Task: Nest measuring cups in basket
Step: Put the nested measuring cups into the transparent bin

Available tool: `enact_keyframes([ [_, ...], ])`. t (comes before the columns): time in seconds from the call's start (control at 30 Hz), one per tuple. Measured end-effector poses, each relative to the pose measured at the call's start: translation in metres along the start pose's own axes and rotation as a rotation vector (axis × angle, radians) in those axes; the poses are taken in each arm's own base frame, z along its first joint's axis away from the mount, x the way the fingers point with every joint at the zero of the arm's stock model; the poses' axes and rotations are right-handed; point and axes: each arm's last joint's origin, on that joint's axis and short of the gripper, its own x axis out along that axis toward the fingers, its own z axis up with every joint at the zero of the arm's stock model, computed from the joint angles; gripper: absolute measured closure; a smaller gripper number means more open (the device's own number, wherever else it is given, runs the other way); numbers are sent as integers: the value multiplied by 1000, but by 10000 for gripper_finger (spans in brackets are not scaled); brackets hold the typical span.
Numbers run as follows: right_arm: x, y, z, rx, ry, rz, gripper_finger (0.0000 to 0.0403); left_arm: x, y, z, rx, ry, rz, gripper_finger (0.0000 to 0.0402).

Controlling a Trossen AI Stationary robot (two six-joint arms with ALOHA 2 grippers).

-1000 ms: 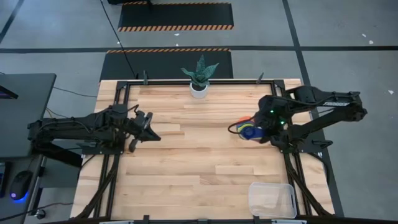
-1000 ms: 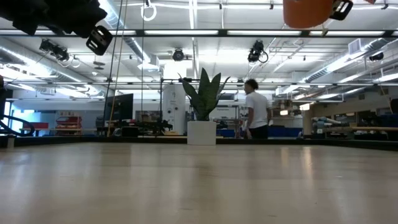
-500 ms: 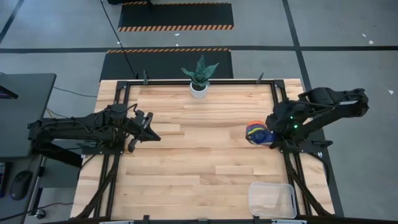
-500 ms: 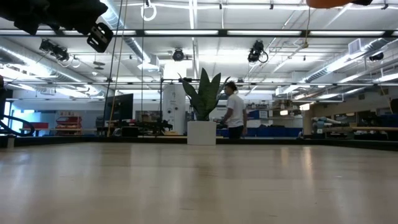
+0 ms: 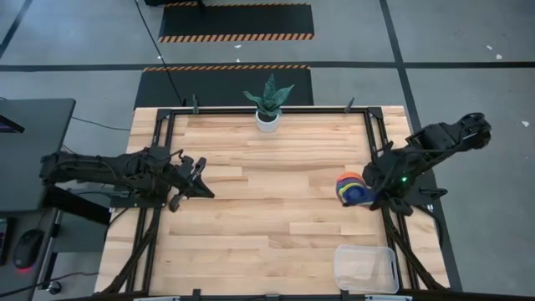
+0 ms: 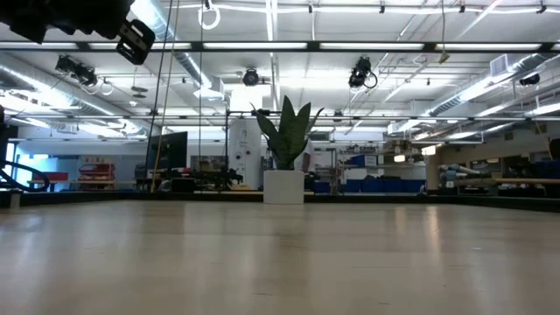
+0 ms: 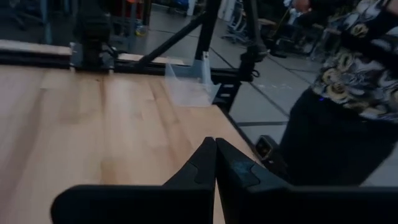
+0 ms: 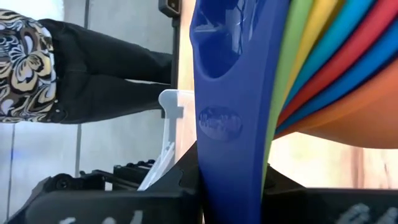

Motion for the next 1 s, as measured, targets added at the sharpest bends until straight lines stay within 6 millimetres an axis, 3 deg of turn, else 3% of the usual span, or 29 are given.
enact_keyframes([
  [0.23,5,9,-1,0,-10,29,348,3,-8,-2,94,7,22,388],
  [0.5,37,16,-7,68,39,99,348,5,-14,-3,148,10,35,388],
  [0.73,57,30,-7,99,-57,186,348,6,-18,-4,142,17,2,388],
  [1.0,89,35,-26,174,2,198,348,7,-25,-6,126,25,-44,388],
])
